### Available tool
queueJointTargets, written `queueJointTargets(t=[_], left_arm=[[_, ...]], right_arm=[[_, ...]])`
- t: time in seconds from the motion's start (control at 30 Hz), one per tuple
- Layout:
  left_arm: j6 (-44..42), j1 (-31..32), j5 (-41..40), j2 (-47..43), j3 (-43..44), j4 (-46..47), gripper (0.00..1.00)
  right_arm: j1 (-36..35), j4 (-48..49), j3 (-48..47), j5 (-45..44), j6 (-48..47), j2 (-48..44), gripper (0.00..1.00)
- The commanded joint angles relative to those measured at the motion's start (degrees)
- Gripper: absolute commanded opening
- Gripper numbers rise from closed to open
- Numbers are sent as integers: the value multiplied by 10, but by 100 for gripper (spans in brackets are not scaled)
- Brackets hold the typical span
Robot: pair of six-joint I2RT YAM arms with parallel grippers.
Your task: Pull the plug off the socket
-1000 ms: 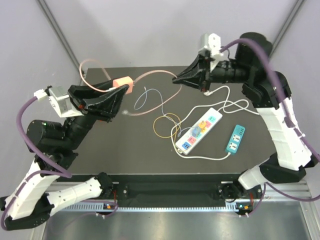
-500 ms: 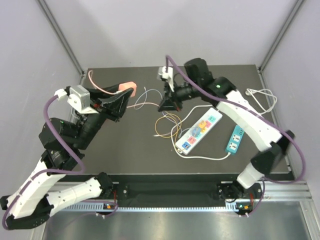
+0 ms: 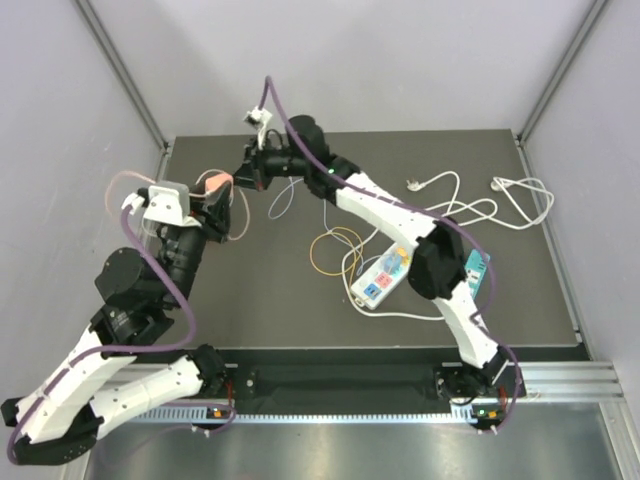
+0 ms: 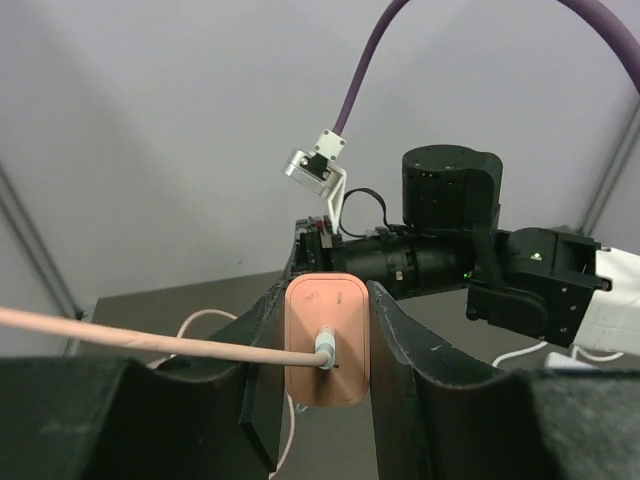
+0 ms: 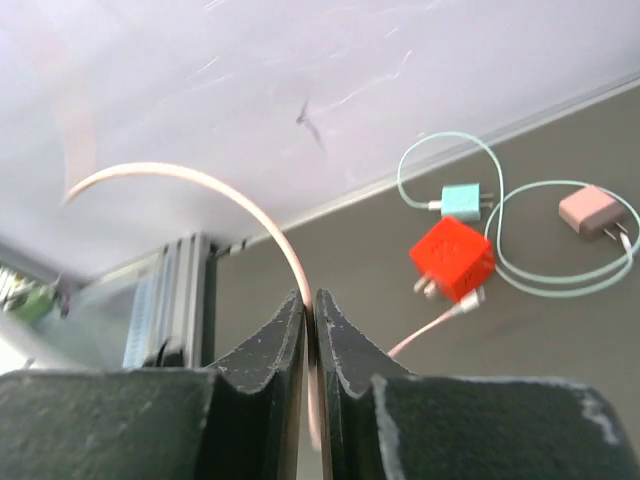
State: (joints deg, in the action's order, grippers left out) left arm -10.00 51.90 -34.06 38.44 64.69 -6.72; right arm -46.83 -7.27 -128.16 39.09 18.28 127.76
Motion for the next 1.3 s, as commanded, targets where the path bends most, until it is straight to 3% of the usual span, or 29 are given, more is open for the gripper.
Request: queueJointTargets(t=[0.0,0.13,0.2,0.23,0.27,0.3,0.37,0.57,0.63,0.7,0.73,0.77,0.87,0.97,1.1,1.27], left_arm=[[-17,0,-80,-15,-52,31,0],[-5,0,-138,-41,-119,63,0],[4,0,-159,-57,-155,91,0],[6,0,-178,-63,-165,96,0],[7,0,-187,-65,-184,103,0],[13,0,-196,-71,-192,110,0],[21,0,-213,-71,-213,113,0],[59,-31,-217,-35,-242,136,0],[75,-57,-198,-28,-243,138,0],[98,-122,-142,-10,-240,131,0],[127,-153,-114,1,-231,124,0],[164,-223,-78,24,-226,110,0],[214,-356,45,79,-207,114,0],[278,-446,130,149,-180,122,0],[324,-508,200,227,-162,121,0],[390,-572,222,315,-178,105,0]], right_arm=[[-34,117,-49,-81,71,85,9],[-62,125,-92,-164,54,159,12],[-72,118,-95,-182,33,178,18],[-77,111,-90,-186,22,180,23],[-78,108,-85,-181,18,182,39],[-78,106,-79,-174,16,179,48],[-69,96,-63,-155,-3,169,62],[-6,93,6,-92,-38,73,80],[22,88,38,-23,-66,46,85],[39,74,62,23,-93,0,98],[59,58,84,70,-125,-16,100],[67,47,95,84,-138,-49,100],[96,8,147,112,-175,-102,100],[120,-39,209,124,-232,-200,100],[149,-104,305,131,-316,-297,100],[205,-146,376,171,-338,-387,100]])
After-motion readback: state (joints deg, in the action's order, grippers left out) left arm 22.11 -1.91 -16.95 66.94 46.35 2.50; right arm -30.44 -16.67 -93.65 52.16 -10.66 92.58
